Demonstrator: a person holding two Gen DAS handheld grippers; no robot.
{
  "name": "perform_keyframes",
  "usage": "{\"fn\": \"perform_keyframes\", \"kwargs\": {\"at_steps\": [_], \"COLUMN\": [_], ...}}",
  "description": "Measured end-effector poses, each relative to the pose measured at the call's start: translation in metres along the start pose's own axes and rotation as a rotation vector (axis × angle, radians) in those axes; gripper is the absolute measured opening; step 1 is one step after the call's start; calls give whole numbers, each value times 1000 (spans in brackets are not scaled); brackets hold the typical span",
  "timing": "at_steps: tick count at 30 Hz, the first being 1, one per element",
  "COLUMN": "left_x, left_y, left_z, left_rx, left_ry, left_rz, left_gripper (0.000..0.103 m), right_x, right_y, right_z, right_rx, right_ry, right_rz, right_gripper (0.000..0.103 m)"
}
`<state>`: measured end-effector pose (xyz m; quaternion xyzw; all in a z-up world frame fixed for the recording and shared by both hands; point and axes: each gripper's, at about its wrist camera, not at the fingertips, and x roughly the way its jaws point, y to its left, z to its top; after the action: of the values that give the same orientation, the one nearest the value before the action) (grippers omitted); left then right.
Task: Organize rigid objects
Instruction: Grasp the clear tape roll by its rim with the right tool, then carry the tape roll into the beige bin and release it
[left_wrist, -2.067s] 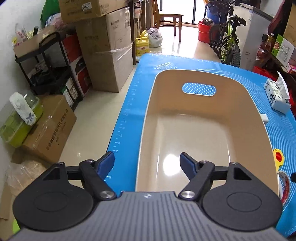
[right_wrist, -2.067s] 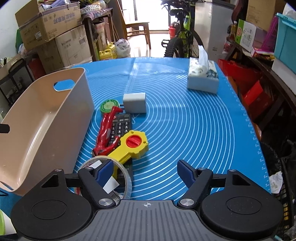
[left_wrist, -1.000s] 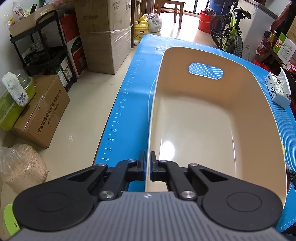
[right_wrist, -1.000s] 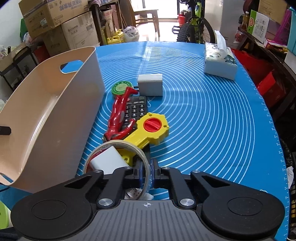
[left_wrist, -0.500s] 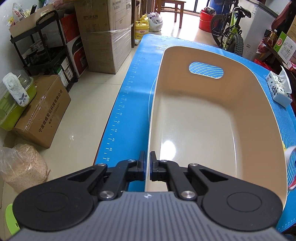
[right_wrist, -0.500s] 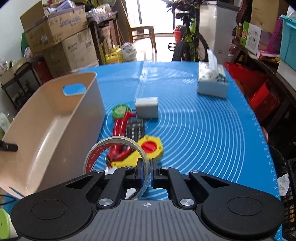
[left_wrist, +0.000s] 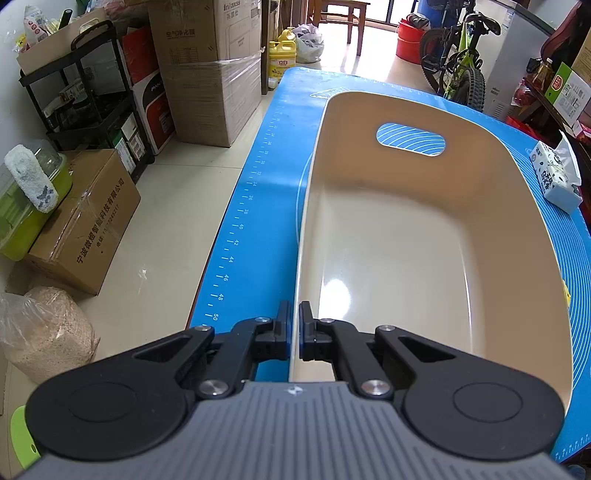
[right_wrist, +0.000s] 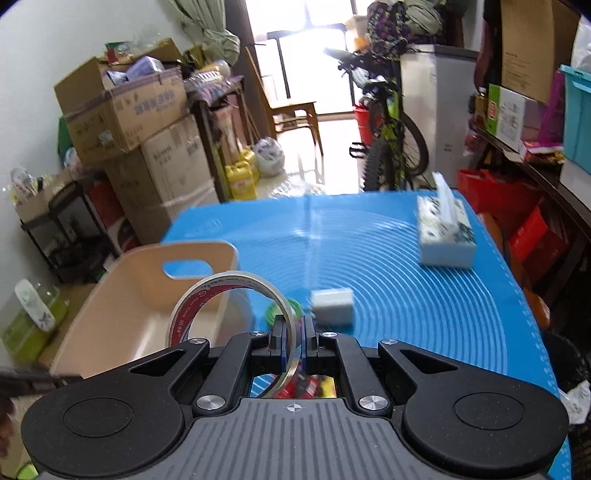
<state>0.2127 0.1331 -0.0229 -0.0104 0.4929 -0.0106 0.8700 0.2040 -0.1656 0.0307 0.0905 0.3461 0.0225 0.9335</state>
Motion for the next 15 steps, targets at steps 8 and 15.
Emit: {"fn": "perform_keyframes", "kwargs": {"at_steps": [8,15], "left_x": [0,1], "left_y": [0,-1], "left_z": [0,0], "left_rx": [1,2], "left_ry": [1,4], "left_rz": [1,-1], "left_gripper": [5,5], "right_x": [25,53], "right_y": [55,98], "right_z": [10,-7], "right_rx": [-79,-161], "right_ry": [17,89], "right_rz": [82,91], "right_gripper": [19,19]}}
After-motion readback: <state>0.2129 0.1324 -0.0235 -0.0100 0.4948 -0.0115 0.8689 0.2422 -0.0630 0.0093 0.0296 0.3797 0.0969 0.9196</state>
